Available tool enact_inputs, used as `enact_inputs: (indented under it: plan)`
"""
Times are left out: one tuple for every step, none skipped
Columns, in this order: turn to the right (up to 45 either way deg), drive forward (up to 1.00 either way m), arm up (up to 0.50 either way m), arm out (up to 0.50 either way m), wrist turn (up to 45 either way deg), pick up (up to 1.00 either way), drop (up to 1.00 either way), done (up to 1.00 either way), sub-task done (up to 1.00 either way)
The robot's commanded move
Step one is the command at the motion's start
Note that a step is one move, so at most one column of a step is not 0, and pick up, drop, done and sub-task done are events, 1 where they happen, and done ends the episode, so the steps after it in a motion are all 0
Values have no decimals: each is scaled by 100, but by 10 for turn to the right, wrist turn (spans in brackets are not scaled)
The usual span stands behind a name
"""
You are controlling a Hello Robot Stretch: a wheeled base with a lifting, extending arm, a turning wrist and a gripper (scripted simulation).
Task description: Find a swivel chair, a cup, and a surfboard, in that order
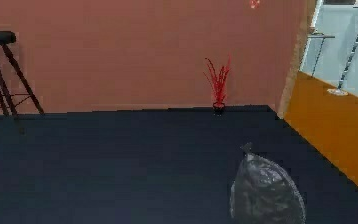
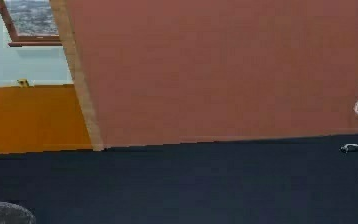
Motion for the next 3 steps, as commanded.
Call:
enact_inputs:
  plan:
    - [-300,0,0,0,0,0,0,0,0]
    - [0,15,0,0,0,0,0,0,0]
    - [0,40,0,0,0,0,0,0,0]
